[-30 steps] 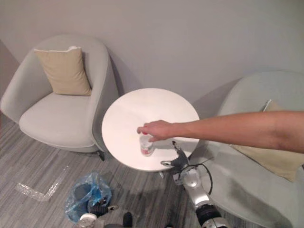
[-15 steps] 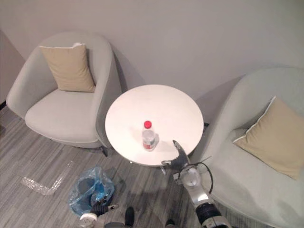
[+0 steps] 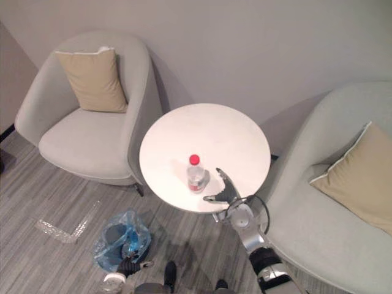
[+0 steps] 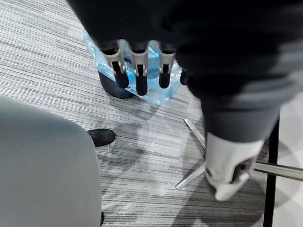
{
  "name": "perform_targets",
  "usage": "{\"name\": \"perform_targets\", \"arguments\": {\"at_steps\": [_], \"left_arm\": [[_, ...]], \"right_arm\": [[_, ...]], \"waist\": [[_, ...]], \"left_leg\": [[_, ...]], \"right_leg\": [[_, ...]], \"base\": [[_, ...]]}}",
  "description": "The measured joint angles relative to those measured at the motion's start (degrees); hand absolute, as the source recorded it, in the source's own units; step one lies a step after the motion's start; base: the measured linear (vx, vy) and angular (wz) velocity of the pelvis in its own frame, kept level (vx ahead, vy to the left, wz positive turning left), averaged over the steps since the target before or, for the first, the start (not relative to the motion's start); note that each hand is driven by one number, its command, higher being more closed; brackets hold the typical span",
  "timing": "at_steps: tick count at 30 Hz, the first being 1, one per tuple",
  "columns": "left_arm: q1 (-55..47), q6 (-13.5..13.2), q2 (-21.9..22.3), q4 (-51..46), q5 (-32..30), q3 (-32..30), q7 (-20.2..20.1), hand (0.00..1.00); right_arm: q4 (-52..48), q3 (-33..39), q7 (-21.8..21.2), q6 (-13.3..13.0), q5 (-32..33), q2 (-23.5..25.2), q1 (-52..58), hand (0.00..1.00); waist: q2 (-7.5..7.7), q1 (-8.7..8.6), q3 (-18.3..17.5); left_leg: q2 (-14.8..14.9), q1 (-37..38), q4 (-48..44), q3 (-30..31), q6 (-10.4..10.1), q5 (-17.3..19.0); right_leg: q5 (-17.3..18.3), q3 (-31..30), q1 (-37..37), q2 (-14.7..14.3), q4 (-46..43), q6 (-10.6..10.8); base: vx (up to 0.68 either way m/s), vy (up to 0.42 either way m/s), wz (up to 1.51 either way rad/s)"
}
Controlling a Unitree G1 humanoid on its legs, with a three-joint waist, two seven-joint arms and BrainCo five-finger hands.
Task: Gather rubbish on tea table into small bin, then transfer packed bag to large trash can.
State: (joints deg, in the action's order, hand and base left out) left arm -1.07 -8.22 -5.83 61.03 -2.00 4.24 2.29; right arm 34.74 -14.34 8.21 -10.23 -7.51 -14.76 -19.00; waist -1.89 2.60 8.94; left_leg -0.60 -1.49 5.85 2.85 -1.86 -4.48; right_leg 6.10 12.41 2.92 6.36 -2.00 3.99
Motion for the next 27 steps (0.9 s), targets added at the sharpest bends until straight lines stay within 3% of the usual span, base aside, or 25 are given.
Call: {"name": "perform_targets", "arguments": {"at_steps": [11,12,19,27], "left_arm": [[0.33,-0.20,0.05,-1.89,2.22,0.12,0.00,0.00],[0.43,-0.34,0.06,-2.11,2.25,0.13,0.00,0.00],[0.75,-1.12,0.27,-3.24,3.88,0.13,-0.02,0.00],[0.90,-1.03,0.30,-3.59,3.86,0.16,-0.01,0.00]], "right_arm": [[2.87,-1.68,1.52,0.01,4.27,1.35,-6.77,0.00],[4.09,-1.72,1.68,0.00,4.82,1.34,-8.04,1.00],[9.11,-2.50,1.66,0.23,7.57,0.95,-14.32,1.00],[8.74,-5.11,0.54,1.23,7.61,1.03,-14.42,1.00]], "waist": [[-0.12,1.74,2.11],[-0.17,2.08,2.45],[-0.49,3.52,4.15],[-0.33,3.83,4.29]], "left_leg": [[-0.27,-1.59,-0.02,2.49,-0.02,-0.32],[-0.29,-1.66,-0.02,2.49,-0.02,-0.32],[-0.35,-2.68,-0.52,2.98,-0.02,-0.33],[-0.79,-3.53,-1.02,4.34,-0.01,-0.32]], "right_leg": [[0.00,1.99,0.11,-0.02,0.19,-0.02],[0.00,2.00,0.07,-0.02,0.19,-0.02],[0.02,2.25,-0.88,0.06,-0.56,-0.06],[0.11,2.42,-0.91,0.43,-0.77,-0.20]], "base": [[0.00,-0.011,0.12],[0.00,0.000,0.00],[-0.02,-0.002,0.03],[-0.01,-0.003,0.10]]}}
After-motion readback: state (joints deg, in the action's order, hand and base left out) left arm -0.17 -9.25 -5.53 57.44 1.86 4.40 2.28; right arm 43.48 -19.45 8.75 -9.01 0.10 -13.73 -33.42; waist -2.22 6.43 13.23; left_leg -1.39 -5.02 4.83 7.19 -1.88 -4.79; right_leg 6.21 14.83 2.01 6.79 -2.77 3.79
